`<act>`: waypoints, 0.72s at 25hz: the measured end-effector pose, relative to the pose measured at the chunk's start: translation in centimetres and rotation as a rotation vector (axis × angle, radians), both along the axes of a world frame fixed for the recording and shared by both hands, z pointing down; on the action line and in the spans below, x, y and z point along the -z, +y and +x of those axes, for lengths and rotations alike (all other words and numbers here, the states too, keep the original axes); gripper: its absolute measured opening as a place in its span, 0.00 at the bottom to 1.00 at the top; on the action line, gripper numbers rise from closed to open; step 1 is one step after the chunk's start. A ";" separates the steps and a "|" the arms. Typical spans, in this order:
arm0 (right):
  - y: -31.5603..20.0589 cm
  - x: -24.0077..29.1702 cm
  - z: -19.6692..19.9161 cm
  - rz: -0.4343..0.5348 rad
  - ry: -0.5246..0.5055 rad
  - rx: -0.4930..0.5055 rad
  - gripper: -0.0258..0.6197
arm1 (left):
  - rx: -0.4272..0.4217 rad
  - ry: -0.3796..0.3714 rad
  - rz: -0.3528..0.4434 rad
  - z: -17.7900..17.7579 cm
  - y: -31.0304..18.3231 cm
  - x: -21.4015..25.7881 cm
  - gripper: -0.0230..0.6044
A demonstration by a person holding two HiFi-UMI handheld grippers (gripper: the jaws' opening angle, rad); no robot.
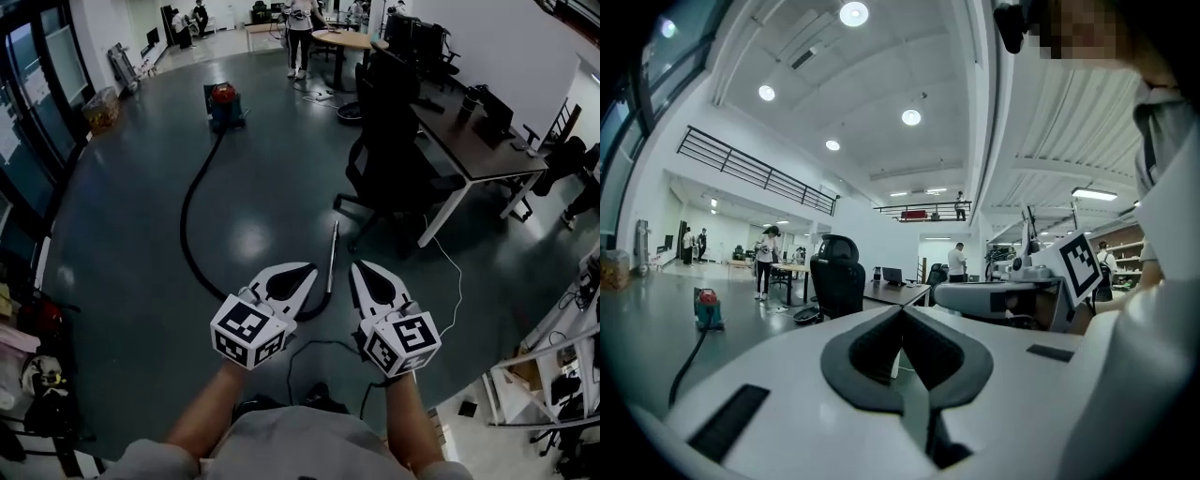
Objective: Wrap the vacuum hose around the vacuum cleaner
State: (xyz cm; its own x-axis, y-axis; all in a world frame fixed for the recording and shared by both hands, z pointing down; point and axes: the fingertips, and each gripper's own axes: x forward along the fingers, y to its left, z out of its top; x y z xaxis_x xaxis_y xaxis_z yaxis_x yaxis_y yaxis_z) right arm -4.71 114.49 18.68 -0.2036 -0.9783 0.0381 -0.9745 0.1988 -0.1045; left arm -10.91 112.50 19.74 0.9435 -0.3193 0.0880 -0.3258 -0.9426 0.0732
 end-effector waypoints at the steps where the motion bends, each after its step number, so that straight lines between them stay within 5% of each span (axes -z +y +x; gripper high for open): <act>1: -0.3 0.0 0.5 -0.002 -0.003 0.010 0.04 | 0.009 -0.008 0.000 0.5 -0.2 0.0 0.05; 11: -5.7 -1.2 1.5 -0.032 -0.012 0.052 0.04 | 0.031 -0.052 -0.014 1.6 -5.1 -1.4 0.05; 18: -12.2 -2.8 0.6 -0.076 0.027 -0.014 0.04 | -0.028 -0.031 -0.041 0.7 -11.7 -3.3 0.05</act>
